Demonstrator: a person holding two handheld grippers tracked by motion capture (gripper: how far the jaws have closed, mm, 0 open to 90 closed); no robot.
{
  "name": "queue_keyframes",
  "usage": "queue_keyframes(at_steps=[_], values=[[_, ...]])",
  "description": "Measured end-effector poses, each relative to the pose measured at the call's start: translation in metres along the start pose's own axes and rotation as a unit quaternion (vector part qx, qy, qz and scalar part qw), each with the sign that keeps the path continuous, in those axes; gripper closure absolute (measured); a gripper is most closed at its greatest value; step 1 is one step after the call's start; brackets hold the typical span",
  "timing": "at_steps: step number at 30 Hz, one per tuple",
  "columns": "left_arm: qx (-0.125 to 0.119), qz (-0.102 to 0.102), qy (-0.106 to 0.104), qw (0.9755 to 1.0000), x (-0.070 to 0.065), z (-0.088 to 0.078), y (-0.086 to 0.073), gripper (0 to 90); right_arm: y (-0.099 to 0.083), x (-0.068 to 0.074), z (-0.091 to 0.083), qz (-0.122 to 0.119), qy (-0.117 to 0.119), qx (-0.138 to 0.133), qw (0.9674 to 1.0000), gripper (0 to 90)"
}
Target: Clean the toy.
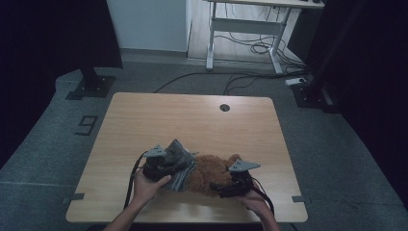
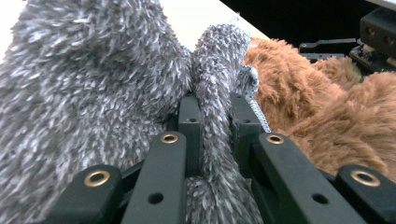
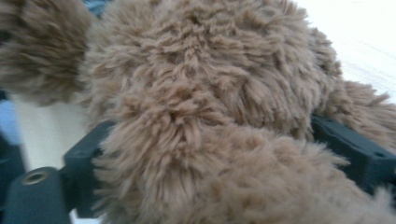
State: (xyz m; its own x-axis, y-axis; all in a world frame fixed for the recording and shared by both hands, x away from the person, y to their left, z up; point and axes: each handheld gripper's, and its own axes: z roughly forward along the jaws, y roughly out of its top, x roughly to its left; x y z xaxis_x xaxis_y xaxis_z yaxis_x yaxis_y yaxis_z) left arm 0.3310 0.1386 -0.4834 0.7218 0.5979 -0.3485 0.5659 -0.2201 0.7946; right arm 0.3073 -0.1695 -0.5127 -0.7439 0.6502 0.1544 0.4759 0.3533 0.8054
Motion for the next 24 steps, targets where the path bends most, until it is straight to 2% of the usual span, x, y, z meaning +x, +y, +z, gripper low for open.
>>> queue_keyframes(at_steps=[2,3,5,7,9,10,12,14,18,21,24], values=[[0.000,0.001,0.004,1.0000,0.000,0.001,0.001,78.5,-0.001,0.002,0.002,-0.015,-0.011,0.000,0.9998,27.9],[-0.001,0.000,0.005,1.0000,0.001,0.000,0.002,78.5,-0.002,0.003,0.001,-0.030,-0.016,-0.012,0.9993,36.8],[-0.002,-0.008,0.002,1.0000,0.005,-0.001,0.004,78.5,0.000,0.003,0.000,-0.061,-0.027,-0.027,0.9974,45.5],[-0.002,-0.019,-0.003,0.9998,0.008,-0.002,0.009,78.4,0.006,-0.001,0.000,-0.076,-0.048,-0.039,0.9952,48.1],[0.001,-0.021,0.000,0.9998,0.010,-0.001,0.016,78.2,0.010,-0.005,0.004,-0.086,-0.064,-0.046,0.9931,49.3],[0.002,-0.020,0.001,0.9998,0.009,-0.001,0.019,78.1,0.011,-0.007,0.006,-0.094,-0.068,-0.047,0.9922,49.6],[0.000,-0.016,-0.002,0.9999,0.005,0.000,0.027,78.0,0.011,-0.010,0.010,-0.093,-0.063,-0.056,0.9921,49.5],[-0.005,-0.007,-0.009,0.9999,-0.003,0.001,0.037,78.0,0.008,-0.012,0.011,-0.086,-0.059,-0.066,0.9923,49.3],[-0.002,0.027,-0.024,0.9993,-0.030,0.017,0.061,78.0,0.001,-0.011,0.011,-0.081,-0.055,-0.081,0.9919,47.4],[0.015,0.052,-0.037,0.9979,-0.051,0.038,0.078,77.7,-0.001,-0.010,0.009,-0.093,-0.055,-0.081,0.9909,45.9],[0.045,0.066,-0.039,0.9961,-0.065,0.066,0.088,77.5,-0.004,-0.011,0.009,-0.097,-0.053,-0.085,0.9903,44.3]])
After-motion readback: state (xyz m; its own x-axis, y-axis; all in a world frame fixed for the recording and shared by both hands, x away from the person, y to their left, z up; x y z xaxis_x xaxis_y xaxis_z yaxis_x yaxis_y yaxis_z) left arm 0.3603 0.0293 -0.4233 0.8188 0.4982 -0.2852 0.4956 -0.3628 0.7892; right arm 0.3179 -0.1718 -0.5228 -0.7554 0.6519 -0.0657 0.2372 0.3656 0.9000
